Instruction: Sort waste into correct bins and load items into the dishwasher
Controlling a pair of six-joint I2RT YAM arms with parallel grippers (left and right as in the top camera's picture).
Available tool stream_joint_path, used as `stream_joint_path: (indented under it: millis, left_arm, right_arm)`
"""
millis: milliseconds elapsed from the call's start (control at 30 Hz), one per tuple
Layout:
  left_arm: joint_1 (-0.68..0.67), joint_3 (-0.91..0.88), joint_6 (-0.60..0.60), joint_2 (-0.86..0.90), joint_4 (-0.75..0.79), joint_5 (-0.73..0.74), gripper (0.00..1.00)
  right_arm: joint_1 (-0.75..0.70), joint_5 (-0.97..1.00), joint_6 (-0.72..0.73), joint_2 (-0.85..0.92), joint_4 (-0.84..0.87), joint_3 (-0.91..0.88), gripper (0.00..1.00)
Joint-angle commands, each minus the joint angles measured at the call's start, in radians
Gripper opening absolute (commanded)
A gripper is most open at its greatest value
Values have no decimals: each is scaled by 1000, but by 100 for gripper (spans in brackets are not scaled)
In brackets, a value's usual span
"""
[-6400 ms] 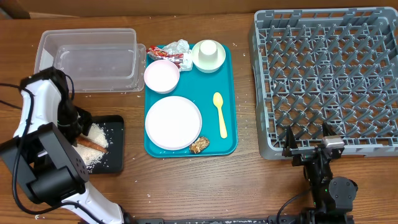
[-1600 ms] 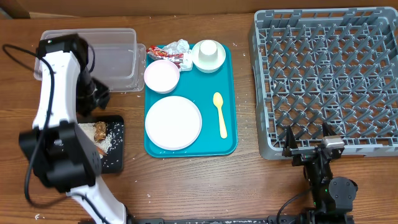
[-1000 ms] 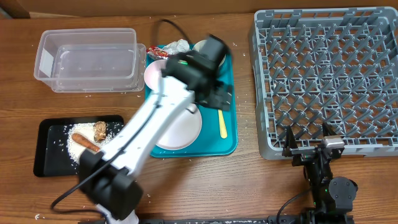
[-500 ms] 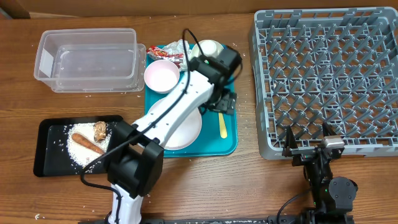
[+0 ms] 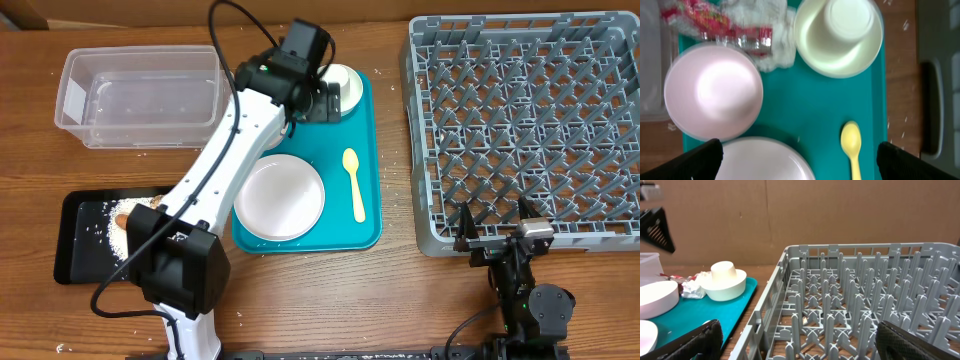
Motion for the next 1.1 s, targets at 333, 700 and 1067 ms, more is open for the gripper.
stream_joint_path:
  millis: [333, 700, 1067]
  left_arm:
    - [330, 50, 55, -19, 36, 644, 100]
    - [274, 50, 77, -19, 68, 591, 100]
    - [147, 50, 177, -19, -101, 602, 100]
  right_arm:
    - [-7, 10, 7, -9, 5, -11, 100]
    - [-7, 10, 7, -9, 5, -11, 100]
    - [-7, 10, 7, -9, 5, -11, 100]
